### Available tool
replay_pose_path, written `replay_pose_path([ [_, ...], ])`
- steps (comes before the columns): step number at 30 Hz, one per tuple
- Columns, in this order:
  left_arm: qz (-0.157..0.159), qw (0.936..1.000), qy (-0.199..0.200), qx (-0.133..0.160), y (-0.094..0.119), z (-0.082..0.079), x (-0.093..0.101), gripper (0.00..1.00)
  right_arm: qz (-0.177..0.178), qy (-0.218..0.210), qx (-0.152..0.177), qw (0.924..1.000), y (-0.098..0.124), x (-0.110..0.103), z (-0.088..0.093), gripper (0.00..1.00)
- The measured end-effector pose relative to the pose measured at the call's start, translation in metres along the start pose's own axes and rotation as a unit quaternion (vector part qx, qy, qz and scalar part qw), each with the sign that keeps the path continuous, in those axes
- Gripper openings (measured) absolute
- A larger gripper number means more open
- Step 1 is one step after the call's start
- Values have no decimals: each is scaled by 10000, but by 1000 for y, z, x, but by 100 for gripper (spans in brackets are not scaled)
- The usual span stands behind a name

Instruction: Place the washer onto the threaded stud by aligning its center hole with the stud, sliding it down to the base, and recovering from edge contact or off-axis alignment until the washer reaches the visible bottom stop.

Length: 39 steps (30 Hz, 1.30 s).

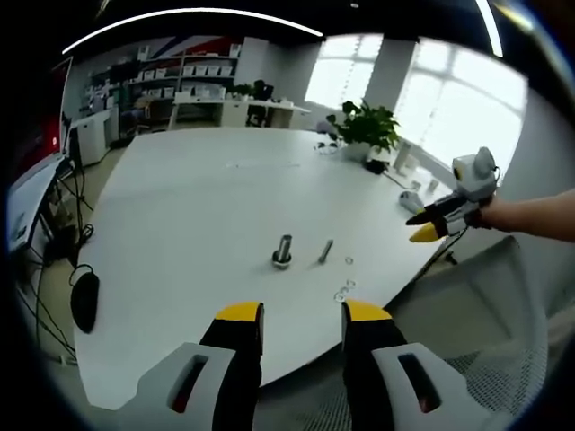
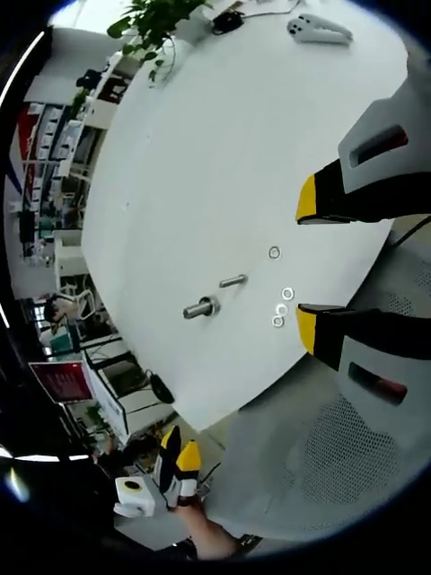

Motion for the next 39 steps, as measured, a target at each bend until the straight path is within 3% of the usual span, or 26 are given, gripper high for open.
replay_pose_path([
  [14, -188, 9998, 84, -35, 1, 1, -6, 32, -129, -362, -388, 9985, -39, 12, 15, 38],
  [23, -265, 9994, 207, -115, 0, 4, -9, 33, -307, -326, -467, 9979, -54, 14, 13, 37],
  [30, -373, 9990, 206, -130, -1, 4, -13, 34, -475, -193, -670, 9964, -67, 23, 23, 36],
  [39, -552, 9981, 177, -222, -2, 5, -17, 35, -538, 23, -493, 9973, -75, 32, 22, 36],
])
Point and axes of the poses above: the point that each gripper's makers call its tool centre point, and the gripper's own axes: y roughly backward along the fingers, x roughly to its right, z roughly out of its underside, the point moved 5 cm from there along y, roughly backward along the fingers, and after that the axes turned 2 degrees about y, right-handed, at the moved point
